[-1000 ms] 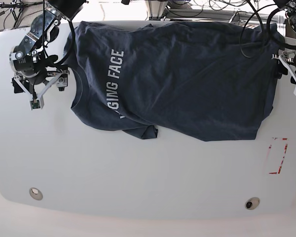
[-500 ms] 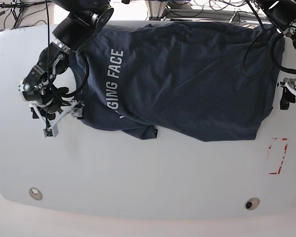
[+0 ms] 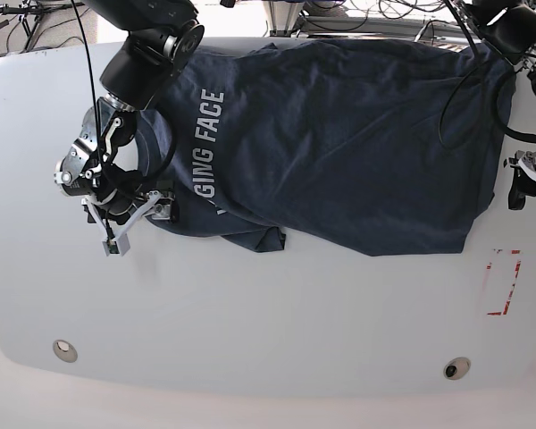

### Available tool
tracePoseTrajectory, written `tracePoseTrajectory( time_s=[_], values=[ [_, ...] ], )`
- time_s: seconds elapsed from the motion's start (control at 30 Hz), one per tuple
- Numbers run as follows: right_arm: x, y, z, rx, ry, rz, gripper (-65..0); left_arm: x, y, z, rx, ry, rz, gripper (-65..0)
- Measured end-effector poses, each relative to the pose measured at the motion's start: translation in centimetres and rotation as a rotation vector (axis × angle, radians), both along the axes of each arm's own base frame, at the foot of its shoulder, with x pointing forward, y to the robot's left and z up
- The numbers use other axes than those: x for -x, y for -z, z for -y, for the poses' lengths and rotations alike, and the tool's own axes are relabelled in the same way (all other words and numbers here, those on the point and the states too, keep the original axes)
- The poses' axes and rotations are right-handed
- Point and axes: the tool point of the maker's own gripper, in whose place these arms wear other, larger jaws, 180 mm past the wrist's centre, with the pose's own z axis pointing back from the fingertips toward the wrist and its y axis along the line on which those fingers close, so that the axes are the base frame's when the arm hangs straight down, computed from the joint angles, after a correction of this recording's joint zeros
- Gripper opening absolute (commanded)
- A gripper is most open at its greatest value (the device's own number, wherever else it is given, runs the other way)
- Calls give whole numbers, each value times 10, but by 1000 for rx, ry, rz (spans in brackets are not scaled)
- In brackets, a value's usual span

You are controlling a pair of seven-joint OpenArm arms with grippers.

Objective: Fold the T-shirt properly
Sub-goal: 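Regrasp the shirt edge with the left gripper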

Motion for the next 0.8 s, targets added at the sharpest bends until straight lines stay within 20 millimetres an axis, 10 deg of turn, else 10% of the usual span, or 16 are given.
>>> tracePoseTrajectory(
  time_s=[0.3,0.67,0.8],
  values=[
    [1,20,-11,-60,-1,-16,-41,-1,27,-7,87,-29,-69,-290],
    [-1,25,-16,-83,2,-7,-628,-30,48,-17,234,-95,-87,-286],
    [-1,26,-15,-82,2,-9,-633,-47,51,-23,307,-146,-63,-286]
  ],
)
